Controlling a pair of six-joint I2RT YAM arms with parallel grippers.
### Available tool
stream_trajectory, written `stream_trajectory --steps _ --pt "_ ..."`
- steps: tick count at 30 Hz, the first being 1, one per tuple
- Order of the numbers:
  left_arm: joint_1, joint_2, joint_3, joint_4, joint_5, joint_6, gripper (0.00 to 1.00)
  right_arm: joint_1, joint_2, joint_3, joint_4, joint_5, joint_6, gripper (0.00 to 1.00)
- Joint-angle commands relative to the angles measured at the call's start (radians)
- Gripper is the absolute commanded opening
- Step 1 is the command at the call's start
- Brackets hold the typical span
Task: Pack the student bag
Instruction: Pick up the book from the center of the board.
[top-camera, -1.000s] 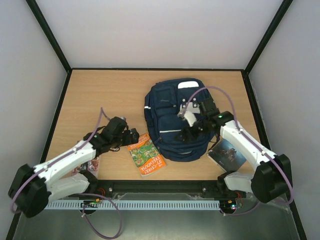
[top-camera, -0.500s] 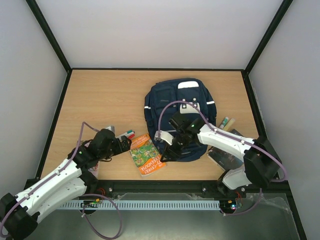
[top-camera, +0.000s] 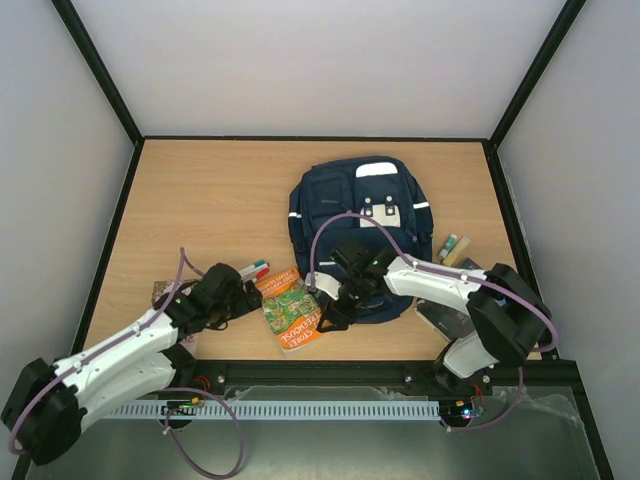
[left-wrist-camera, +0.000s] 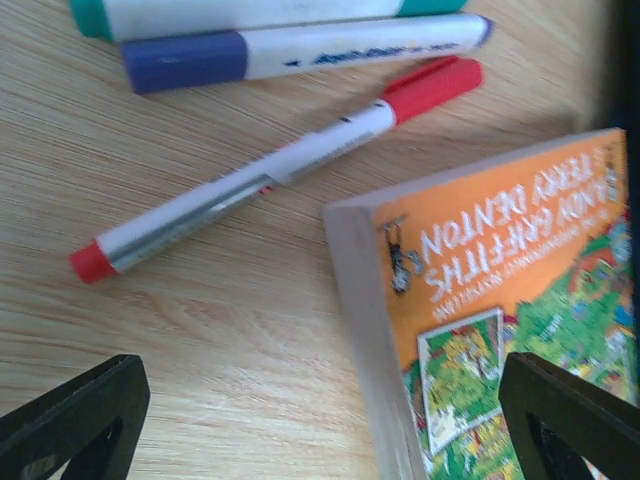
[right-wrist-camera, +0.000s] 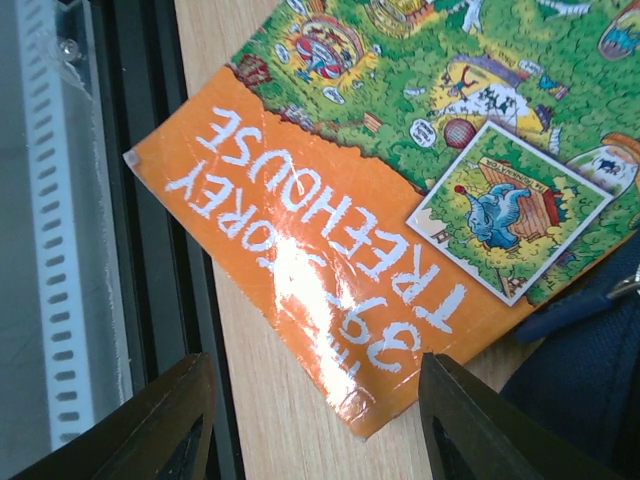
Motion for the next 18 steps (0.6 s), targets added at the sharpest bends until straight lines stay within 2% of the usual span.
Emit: stream_trajectory --steps 1,4,6,15,18 --pt "-0.015 -0.159 -0.11 0.118 0.06 -0.015 0.99 0.006 0.049 -0.015 0.035 -0.003 -0.001 0.56" --pt "-0.015 -0.272 -0.153 0.127 0.058 -0.021 0.99 0.005 0.074 -0.01 0.036 0.018 0.0 0.56" --pt "-0.014 -0.294 -0.174 0.156 0.089 -0.017 0.99 0.006 0.079 -0.017 0.045 0.038 0.001 0.56" --pt "-0.015 -0.242 -0.218 0.23 0.123 -0.076 0.99 0.006 0.115 -0.012 0.064 0.095 0.028 0.53" --pt "-0.013 -0.202 -0.238 0.256 0.161 -0.111 0.96 0.005 0.126 -0.012 0.074 0.128 0.041 0.51"
